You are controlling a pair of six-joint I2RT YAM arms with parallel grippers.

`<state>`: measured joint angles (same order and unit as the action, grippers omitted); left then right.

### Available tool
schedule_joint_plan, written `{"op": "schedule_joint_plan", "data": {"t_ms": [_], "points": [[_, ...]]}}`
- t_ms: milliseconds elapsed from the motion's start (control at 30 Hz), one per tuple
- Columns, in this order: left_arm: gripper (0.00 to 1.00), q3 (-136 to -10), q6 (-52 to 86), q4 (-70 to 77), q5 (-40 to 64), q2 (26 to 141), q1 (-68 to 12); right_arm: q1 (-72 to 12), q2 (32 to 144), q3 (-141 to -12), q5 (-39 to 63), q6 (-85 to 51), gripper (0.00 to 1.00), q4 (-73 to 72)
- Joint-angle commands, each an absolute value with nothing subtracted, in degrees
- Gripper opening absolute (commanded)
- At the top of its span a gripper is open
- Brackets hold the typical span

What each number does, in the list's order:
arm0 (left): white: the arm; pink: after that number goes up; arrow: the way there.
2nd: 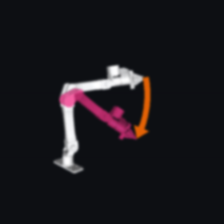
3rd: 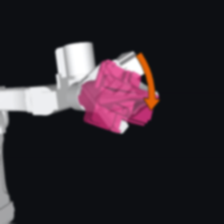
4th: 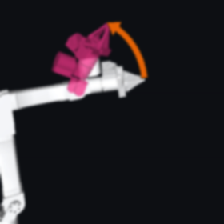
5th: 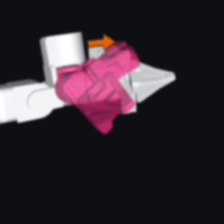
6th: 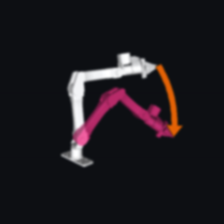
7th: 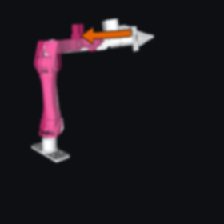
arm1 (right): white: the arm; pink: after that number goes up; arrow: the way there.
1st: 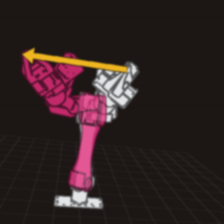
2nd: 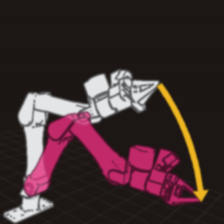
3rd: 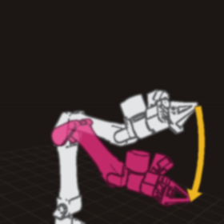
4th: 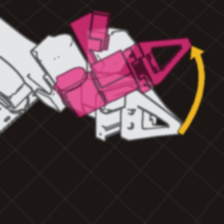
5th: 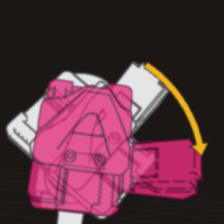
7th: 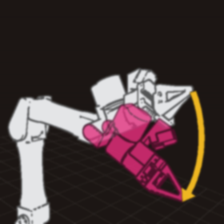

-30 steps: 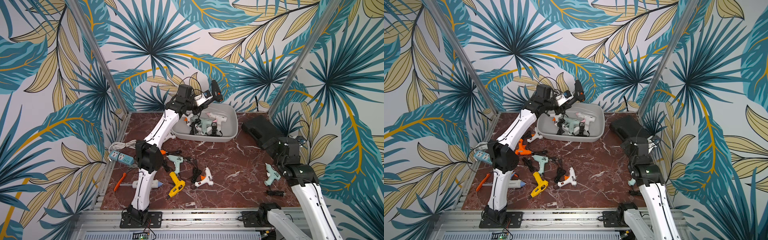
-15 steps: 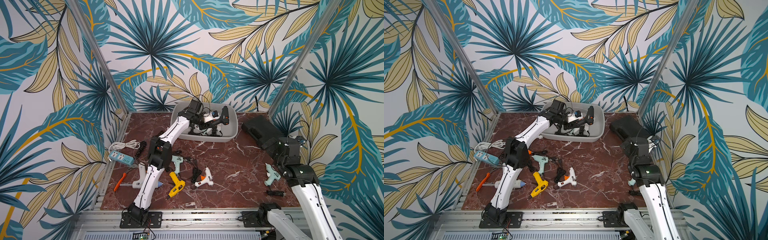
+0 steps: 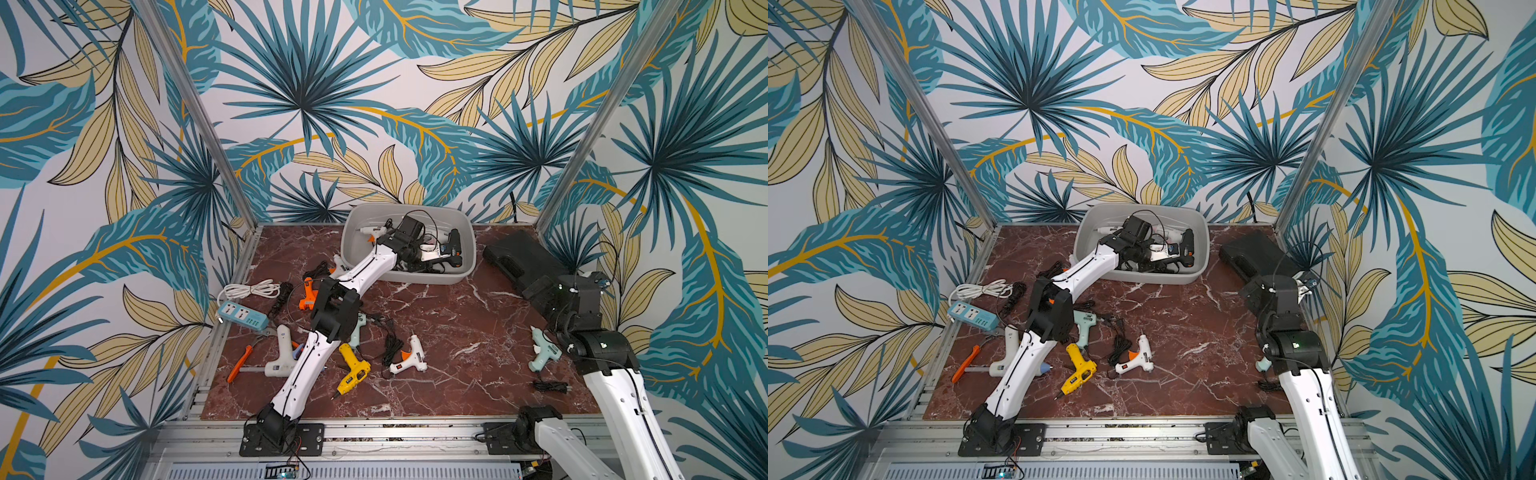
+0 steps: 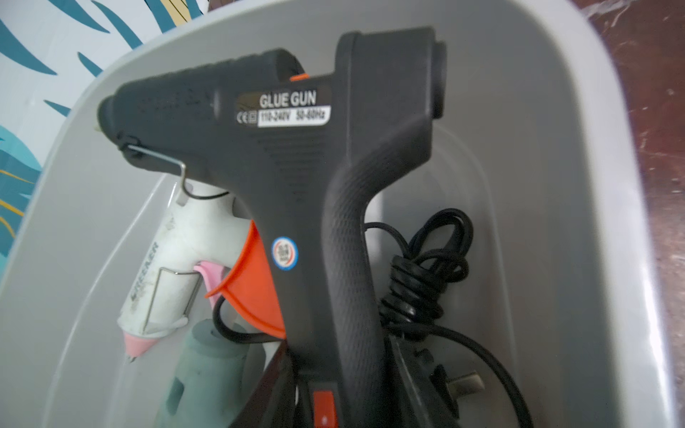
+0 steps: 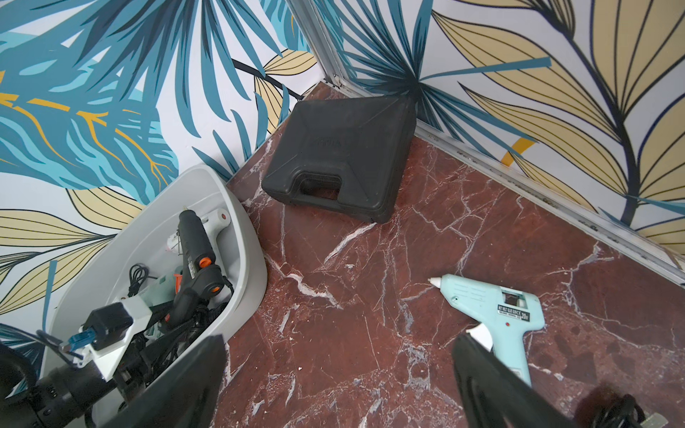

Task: Put the hot melt glue gun into the storage box
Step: Place the hot melt adhesive gun in the storage box.

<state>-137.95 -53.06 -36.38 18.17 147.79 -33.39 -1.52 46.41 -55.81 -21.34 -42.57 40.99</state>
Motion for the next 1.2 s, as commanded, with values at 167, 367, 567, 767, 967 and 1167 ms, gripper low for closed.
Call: {"op": "schedule_joint_plan", "data": {"t_ms": [167,367,567,767,967,1167], "points": [[0.0,-138.0,-59.2,-28.7,12.4,150.0,-35.2,-1.4,47.0,-55.2,-20.4,-41.5,1.0,42.7],[0.08,-137.4,-59.1,-27.4,11.6,150.5,-35.2,-1.4,49.2,-54.9,-19.6,-42.6,1.0,43.7],[0.42,-136.4,-59.2,-25.6,10.5,150.6,-35.2,-1.4,50.3,-55.0,-18.8,-43.2,0.99,43.7],[0.45,-136.0,-58.7,-24.8,10.9,150.5,-35.1,-1.4,50.8,-54.9,-19.4,-43.4,0.99,43.7],[0.55,-135.7,-58.6,-24.4,11.6,150.3,-34.9,-1.4,51.9,-54.8,-18.7,-44.1,0.99,43.7],[0.55,-135.6,-58.0,-24.3,11.9,150.2,-34.9,-1.4,51.5,-54.8,-20.2,-44.0,1.0,44.1]]}}
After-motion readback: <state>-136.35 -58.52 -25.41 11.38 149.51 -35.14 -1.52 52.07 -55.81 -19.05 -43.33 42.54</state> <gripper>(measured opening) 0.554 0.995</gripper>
